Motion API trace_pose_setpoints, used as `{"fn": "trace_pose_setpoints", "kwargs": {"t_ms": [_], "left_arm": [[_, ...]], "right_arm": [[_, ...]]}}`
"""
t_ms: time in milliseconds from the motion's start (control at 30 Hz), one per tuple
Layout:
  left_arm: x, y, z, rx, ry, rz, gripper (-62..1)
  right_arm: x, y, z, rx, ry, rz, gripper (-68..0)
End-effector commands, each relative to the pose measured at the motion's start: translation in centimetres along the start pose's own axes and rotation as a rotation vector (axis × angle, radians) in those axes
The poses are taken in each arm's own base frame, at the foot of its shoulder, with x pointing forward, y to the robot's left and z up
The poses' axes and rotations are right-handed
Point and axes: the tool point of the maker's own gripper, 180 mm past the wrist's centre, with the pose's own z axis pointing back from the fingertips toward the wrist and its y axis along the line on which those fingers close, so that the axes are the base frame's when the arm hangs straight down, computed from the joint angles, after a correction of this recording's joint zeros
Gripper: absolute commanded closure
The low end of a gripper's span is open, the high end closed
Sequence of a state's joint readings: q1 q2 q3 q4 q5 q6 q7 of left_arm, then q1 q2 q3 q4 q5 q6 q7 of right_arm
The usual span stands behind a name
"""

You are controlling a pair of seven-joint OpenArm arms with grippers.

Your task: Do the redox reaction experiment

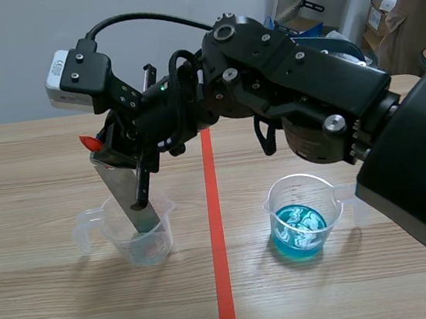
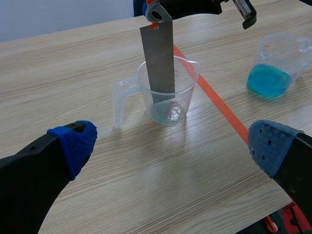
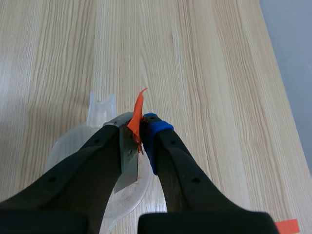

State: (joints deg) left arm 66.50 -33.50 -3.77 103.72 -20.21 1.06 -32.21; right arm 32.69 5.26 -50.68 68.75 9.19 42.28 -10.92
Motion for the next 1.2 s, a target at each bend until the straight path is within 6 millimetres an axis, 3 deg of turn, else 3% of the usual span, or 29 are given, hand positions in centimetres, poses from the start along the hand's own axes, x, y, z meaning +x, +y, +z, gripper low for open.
{"fn": "trace_pose_setpoints", "kwargs": {"t_ms": [0, 133, 167, 233, 367, 533, 1167], "left_arm": [[0.81, -0.23, -0.11, 0.001, -0.032, 0.012, -62.3], [0.81, -0.23, -0.11, 0.001, -0.032, 0.012, -62.3], [0.81, -0.23, -0.11, 0.001, -0.032, 0.012, -62.3], [0.81, -0.23, -0.11, 0.001, -0.032, 0.012, -62.3], [0.81, -0.23, -0.11, 0.001, -0.032, 0.012, -62.3], [0.81, -0.23, -0.11, 0.001, -0.032, 0.012, -62.3], [0.81, -0.23, -0.11, 0.001, -0.032, 0.012, -62.3]], "right_arm": [[1.34, -0.58, 0.17, -0.001, -0.023, 0.036, -0.8], [1.35, -0.58, 0.16, -0.001, -0.023, 0.036, -1.6], [1.35, -0.57, 0.15, 0.000, -0.023, 0.036, -4.4], [1.39, -0.57, 0.12, 0.000, -0.022, 0.038, -15.7], [1.68, -0.48, -0.13, 0.001, -0.022, 0.043, -48.0], [2.21, -0.34, -0.38, 0.005, -0.034, 0.041, -67.8], [1.93, -0.33, -0.44, 0.005, -0.014, 0.042, -67.9]]}}
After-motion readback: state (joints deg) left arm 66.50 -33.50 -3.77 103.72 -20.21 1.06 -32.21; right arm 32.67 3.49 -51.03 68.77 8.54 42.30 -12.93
